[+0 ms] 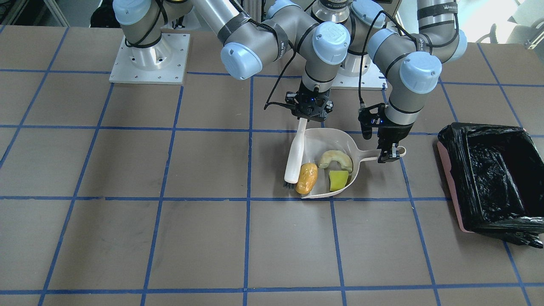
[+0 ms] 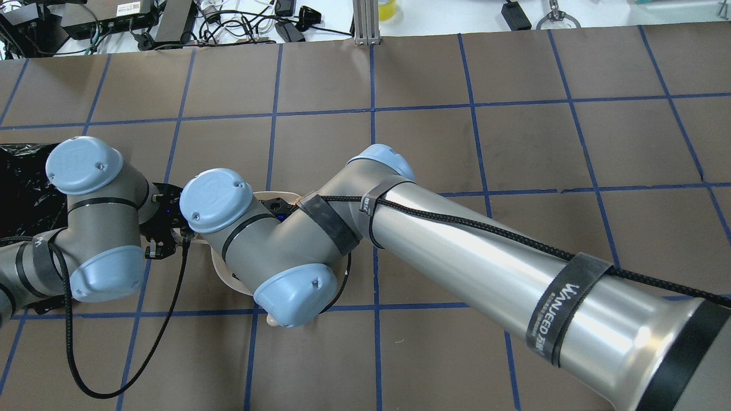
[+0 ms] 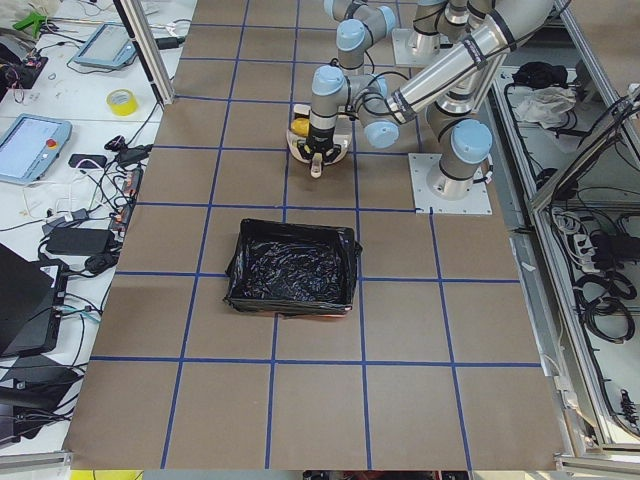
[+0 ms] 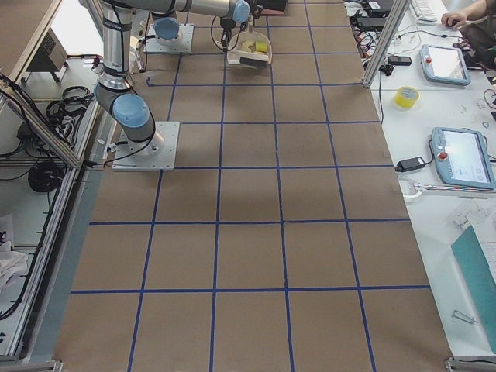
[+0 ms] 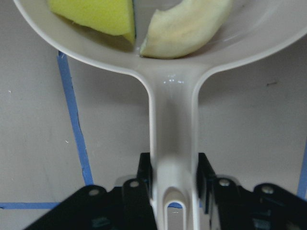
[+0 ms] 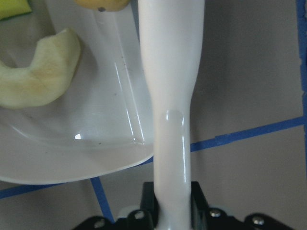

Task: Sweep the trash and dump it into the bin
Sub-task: 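Sweep the yellow lump into the dustpan held by the left gripper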

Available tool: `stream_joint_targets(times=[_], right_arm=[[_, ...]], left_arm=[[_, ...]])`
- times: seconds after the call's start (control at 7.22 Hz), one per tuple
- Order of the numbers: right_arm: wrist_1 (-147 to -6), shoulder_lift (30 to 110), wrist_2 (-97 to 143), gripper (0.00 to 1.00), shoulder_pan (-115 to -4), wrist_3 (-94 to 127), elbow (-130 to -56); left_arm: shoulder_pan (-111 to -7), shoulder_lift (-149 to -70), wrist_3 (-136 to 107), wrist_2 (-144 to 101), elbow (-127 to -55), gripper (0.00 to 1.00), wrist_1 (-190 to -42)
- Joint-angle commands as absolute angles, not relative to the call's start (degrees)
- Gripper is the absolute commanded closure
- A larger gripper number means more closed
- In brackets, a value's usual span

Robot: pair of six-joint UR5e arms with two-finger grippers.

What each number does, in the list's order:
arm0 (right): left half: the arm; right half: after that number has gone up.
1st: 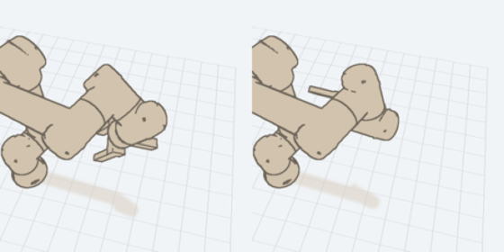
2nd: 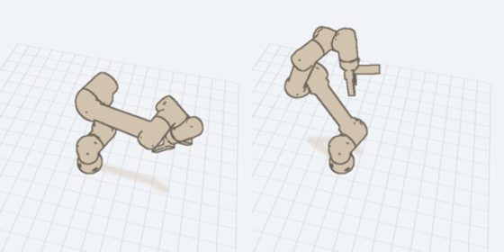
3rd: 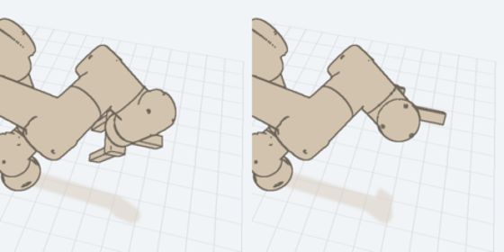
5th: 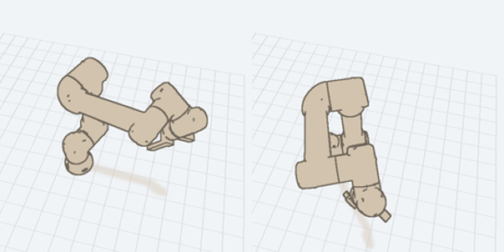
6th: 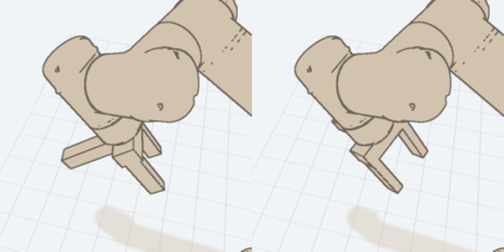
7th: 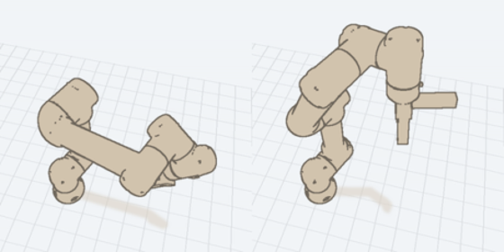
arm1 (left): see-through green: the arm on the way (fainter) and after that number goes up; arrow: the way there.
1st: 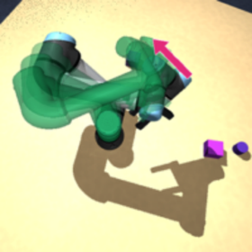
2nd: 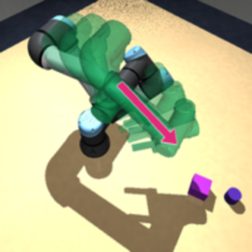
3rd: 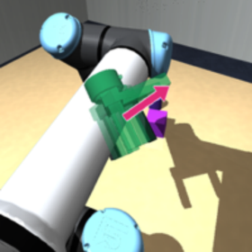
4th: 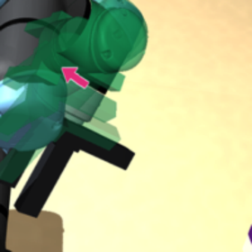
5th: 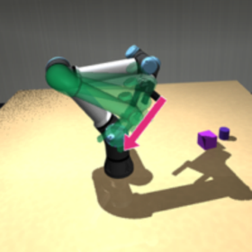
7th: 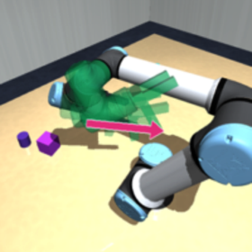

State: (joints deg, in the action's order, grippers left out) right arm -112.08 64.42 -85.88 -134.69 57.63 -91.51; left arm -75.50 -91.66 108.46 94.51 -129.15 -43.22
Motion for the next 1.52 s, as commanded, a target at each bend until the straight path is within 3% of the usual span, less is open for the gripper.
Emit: stream_joint_targets(times=[0.0,0.69,1.39], right_arm=[[-113.7,64.3,-84.5,1.0,-135.8,57.0,-91.1],[-117.2,64.3,-76.1,1.0,-137.7,58.0,-90.7],[-108.5,64.8,-78.7,1.0,-137.5,58.3,-91.7]], left_arm=[[-75.5,-91.8,108.5,94.5,-129.1,1.0,-43.2],[-75.5,-91.8,108.5,94.5,-128.9,1.0,-43.2],[-74.8,-91.6,108.5,94.0,-128.8,1.0,-43.0]])
